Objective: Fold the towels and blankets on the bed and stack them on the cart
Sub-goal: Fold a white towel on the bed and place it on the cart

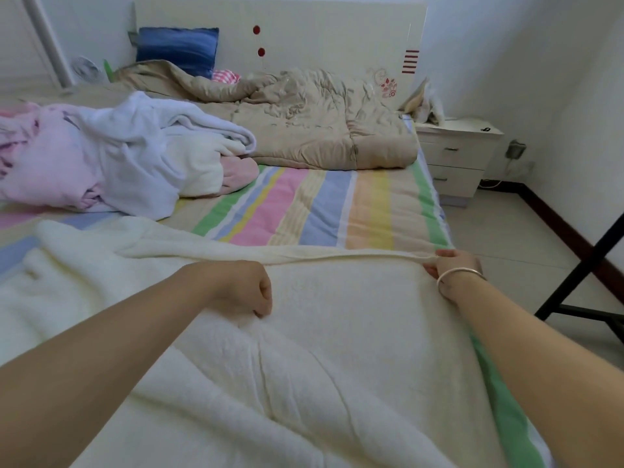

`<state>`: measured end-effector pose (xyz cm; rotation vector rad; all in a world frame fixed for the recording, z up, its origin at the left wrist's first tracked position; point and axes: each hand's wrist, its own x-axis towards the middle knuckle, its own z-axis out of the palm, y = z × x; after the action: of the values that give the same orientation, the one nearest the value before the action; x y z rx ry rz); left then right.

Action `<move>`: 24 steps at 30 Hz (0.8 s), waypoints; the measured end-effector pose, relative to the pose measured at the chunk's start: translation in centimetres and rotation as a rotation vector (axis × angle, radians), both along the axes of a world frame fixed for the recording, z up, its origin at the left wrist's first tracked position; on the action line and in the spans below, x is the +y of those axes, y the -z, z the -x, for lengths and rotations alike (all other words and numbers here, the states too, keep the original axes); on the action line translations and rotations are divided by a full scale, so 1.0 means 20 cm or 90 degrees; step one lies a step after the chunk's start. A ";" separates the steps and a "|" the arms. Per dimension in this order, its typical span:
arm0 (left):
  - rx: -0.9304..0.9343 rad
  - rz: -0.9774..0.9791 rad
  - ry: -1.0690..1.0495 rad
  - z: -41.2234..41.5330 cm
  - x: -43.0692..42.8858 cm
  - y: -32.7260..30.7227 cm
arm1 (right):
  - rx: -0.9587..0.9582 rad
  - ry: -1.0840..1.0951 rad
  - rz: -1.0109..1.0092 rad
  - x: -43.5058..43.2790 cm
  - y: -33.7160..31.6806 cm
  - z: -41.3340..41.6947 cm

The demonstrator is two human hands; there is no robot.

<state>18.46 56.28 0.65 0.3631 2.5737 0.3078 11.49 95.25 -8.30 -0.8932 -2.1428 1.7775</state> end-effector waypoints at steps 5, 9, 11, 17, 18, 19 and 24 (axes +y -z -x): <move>0.032 0.251 0.018 -0.07 -0.05 -0.10 | 0.001 -0.064 -0.414 -0.36 -0.30 -0.27; 0.072 0.399 0.013 -0.16 -0.10 -0.11 | 0.083 -0.241 -0.451 -0.73 -0.33 -0.48; 0.172 0.388 0.007 -0.22 -0.13 -0.10 | 0.009 -0.409 -0.293 -0.92 -0.32 -0.59; 0.342 -0.202 -0.078 -0.37 -0.09 -0.13 | -0.077 -0.584 -0.081 -1.21 -0.37 -0.79; 0.341 -0.284 -0.079 -0.40 -0.06 -0.15 | -0.064 -0.571 -0.064 -1.19 -0.39 -0.80; 0.345 -0.348 -0.076 -0.43 -0.03 -0.17 | -0.051 -0.563 -0.053 -1.17 -0.42 -0.81; 0.393 -0.471 -0.033 -0.48 0.16 -0.22 | -0.003 -0.376 -0.095 -0.93 -0.55 -0.85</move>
<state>27.99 59.45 4.99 0.7449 2.9657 1.3640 28.56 76.71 2.80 -0.2302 -2.6902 1.7988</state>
